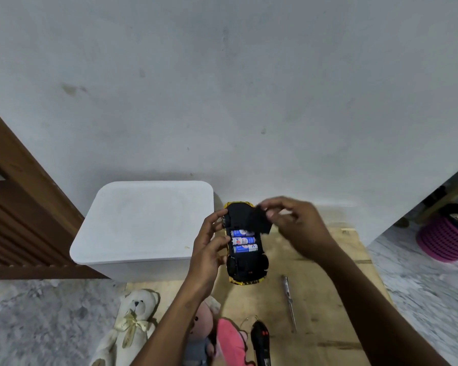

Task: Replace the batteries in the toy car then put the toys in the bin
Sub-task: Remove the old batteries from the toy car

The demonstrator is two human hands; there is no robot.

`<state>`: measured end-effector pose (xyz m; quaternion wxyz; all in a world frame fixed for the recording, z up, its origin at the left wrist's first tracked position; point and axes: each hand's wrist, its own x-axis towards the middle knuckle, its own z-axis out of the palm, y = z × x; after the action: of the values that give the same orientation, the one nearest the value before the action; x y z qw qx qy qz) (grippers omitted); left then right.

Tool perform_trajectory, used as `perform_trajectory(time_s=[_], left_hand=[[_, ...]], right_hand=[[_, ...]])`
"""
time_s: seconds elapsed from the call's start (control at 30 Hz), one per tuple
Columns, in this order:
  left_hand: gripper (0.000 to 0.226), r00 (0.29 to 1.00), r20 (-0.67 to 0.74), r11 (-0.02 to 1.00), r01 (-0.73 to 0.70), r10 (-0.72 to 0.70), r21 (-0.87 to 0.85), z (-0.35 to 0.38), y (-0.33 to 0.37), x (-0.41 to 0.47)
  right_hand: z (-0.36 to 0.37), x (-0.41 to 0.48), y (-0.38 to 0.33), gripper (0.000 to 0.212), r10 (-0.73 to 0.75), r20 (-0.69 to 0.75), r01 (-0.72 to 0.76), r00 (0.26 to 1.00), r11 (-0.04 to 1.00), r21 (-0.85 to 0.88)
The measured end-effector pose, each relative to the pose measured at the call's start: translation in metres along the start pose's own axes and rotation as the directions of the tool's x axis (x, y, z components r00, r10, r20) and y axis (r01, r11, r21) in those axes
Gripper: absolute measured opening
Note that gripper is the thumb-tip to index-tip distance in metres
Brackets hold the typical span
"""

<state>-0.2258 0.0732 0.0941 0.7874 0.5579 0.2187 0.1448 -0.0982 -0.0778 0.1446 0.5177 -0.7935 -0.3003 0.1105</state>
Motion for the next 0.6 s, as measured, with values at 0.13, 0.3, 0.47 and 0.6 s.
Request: perform_trajectory(time_s=[0.13, 0.3, 0.47, 0.6], left_hand=[[0.050, 1.000, -0.001, 1.000, -0.017, 0.017, 0.002, 0.001, 0.002, 0.002], [0.053, 1.000, -0.006, 1.000, -0.010, 0.010, -0.010, 0.002, 0.002, 0.003], [0.051, 1.000, -0.010, 1.000, -0.021, 0.020, -0.005, 0.002, -0.003, 0.002], [0.054, 1.000, -0.019, 1.000, -0.020, 0.020, 0.005, 0.001, -0.007, 0.002]], right_hand=[[-0.023, 0.012, 0.033, 0.025, 0.206, -0.277, -0.131, 0.938, 0.955, 0.266], [-0.008, -0.005, 0.119, 0.027, 0.344, -0.202, -0.366, 0.917, 0.927, -0.079], [0.020, -0.056, 0.184, 0.029, 0.557, 0.043, -0.508, 0.829, 0.784, -0.356], [0.039, -0.076, 0.204, 0.034, 0.594, 0.153, -0.469, 0.790, 0.746, -0.472]])
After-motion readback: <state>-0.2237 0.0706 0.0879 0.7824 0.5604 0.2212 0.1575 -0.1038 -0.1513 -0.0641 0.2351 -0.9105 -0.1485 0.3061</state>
